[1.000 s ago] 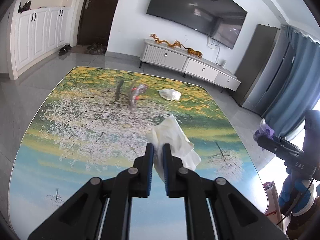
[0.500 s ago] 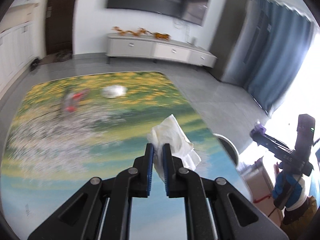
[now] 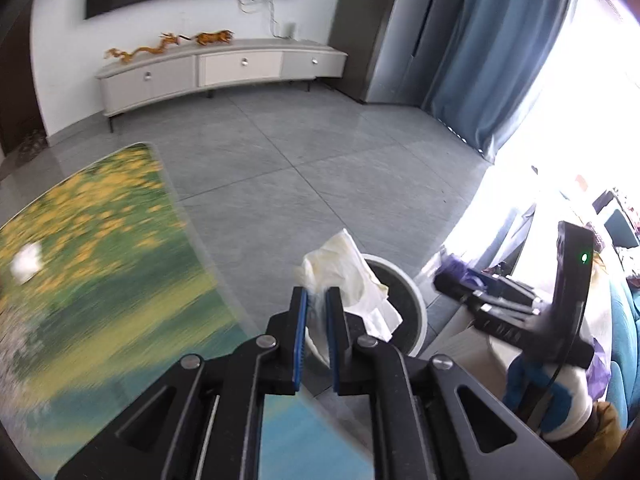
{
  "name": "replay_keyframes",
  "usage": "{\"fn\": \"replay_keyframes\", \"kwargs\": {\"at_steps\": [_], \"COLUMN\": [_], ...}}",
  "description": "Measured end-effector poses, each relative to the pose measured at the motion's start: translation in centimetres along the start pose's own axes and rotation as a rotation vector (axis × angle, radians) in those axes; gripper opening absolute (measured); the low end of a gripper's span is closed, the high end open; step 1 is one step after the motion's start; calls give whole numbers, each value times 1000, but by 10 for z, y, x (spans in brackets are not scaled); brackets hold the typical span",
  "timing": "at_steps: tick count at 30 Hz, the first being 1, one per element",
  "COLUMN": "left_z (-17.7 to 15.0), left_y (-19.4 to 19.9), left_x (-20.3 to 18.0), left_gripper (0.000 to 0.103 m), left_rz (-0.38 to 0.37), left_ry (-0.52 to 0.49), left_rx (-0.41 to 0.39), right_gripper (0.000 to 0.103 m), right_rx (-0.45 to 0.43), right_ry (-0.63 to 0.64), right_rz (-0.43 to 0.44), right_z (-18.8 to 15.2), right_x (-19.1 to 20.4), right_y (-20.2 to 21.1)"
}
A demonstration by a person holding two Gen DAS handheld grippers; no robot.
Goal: Collect trash
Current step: 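Carry the tissue and purple bag over the white bin with both tools, then open both tools to drop the tissue and purple bag into the bin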
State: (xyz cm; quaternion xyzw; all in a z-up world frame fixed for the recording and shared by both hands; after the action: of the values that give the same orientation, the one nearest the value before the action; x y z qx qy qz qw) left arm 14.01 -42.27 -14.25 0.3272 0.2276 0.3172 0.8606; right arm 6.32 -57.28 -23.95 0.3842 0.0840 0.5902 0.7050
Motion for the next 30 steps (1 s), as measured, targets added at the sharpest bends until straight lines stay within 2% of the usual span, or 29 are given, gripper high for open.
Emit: {"fn": "replay_keyframes", "kwargs": {"at_steps": [6, 9, 10, 17, 18, 23, 30], "left_z": [12, 11, 10, 3, 2, -5, -3], "left_y": [-59, -83, -93, -127, -128, -121, -90], "left_x": [-25, -30, -31, -36, -38, -39, -34], "left_gripper": [12, 13, 14, 30, 33, 33, 35], "left_rz": [-44, -82, -98, -138, -139, -143, -105], "left_ry": [28, 71, 90, 147, 147, 132, 104], "left_rx": [56, 89, 105, 172, 174, 173, 120], "right_gripper": [55, 67, 70, 73, 73, 75, 77], "right_rx": [41, 58, 61, 44, 34, 4, -16], "right_ry": [-33, -48, -54, -81, -80, -83, -77], "right_rz": [-63, -99, -109, -172, -183, -193, -175], "right_z": [-7, -11, -10, -12, -11, -9, -8], "right_x": [-30, -42, -41, -57, -58, -59, -43], "right_y": [-25, -35, -38, -33, -27, -15, 0]}}
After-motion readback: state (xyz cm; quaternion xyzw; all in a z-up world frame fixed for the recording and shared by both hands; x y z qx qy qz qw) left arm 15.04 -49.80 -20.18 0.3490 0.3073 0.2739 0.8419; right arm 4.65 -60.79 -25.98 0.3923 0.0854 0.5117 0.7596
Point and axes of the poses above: each gripper's, at about its wrist camera, not at the fingertips, and y roughly against the way its jaws point, x to its left, z to its top, the point moved 9 cm from there along -y, roughly the way its jaws point, and after that the axes turned 5 degrees about -x, right-handed, at the moved point
